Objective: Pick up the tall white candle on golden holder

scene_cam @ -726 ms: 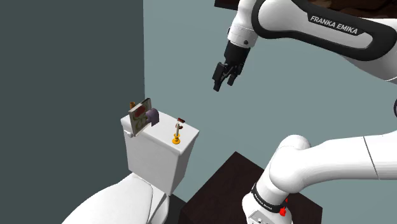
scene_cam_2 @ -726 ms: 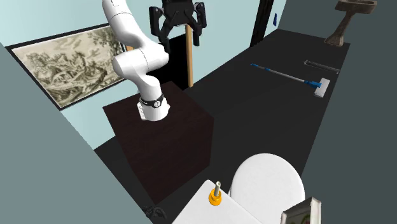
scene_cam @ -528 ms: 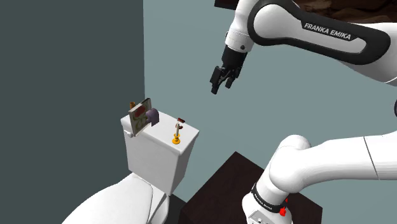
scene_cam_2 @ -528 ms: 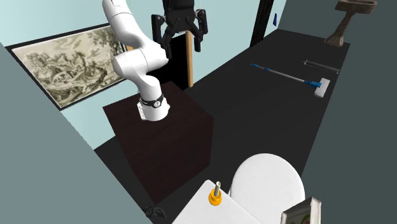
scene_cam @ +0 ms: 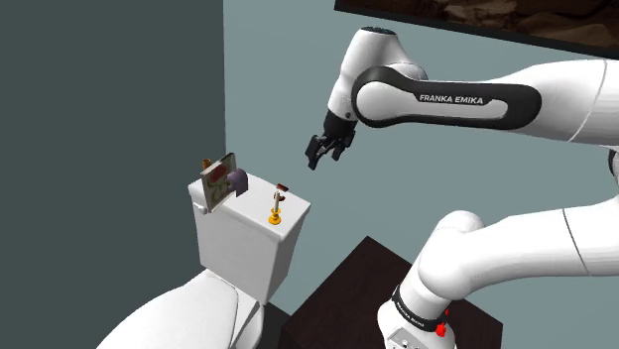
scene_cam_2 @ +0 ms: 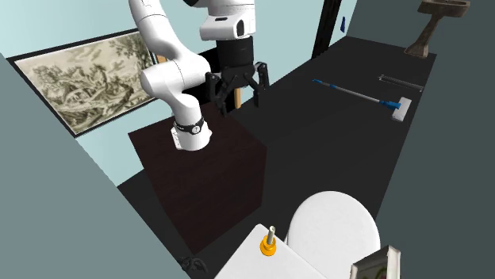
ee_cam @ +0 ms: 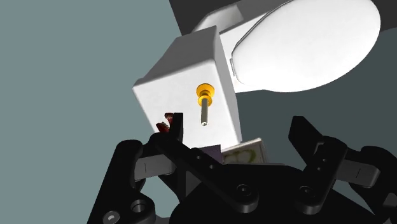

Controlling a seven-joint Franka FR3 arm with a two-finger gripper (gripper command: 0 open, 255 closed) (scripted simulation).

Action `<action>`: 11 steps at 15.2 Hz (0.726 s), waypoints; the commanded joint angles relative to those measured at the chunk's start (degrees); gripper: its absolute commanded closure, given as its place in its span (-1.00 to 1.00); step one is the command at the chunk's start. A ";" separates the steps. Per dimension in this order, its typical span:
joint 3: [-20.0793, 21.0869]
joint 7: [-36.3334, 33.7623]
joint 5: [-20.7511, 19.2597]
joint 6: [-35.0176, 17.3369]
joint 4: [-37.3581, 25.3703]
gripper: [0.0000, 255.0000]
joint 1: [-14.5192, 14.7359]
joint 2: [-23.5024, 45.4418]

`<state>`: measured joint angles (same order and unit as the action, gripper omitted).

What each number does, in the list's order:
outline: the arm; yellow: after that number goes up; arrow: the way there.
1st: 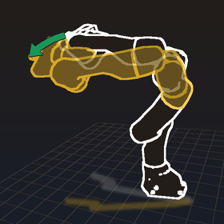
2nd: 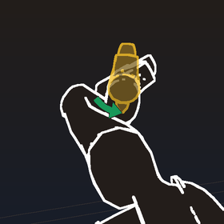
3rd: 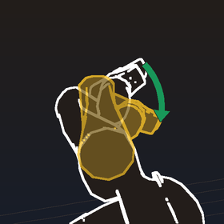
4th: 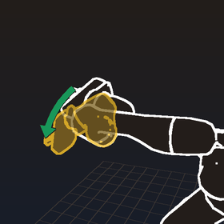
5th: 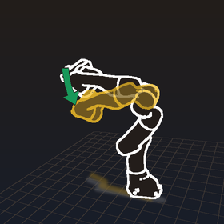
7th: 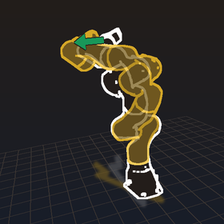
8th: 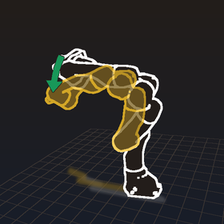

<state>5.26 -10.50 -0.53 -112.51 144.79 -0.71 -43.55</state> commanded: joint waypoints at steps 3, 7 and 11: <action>1.21 -2.72 -0.59 -11.00 4.64 -1.00 -1.25 4.31; 2.65 -5.88 -1.85 -22.20 7.53 -1.00 -3.06 10.80; 4.64 -10.05 -4.46 -33.36 8.55 -1.00 -5.86 19.16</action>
<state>9.05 -19.00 -4.35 -143.05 153.17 -5.99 -26.38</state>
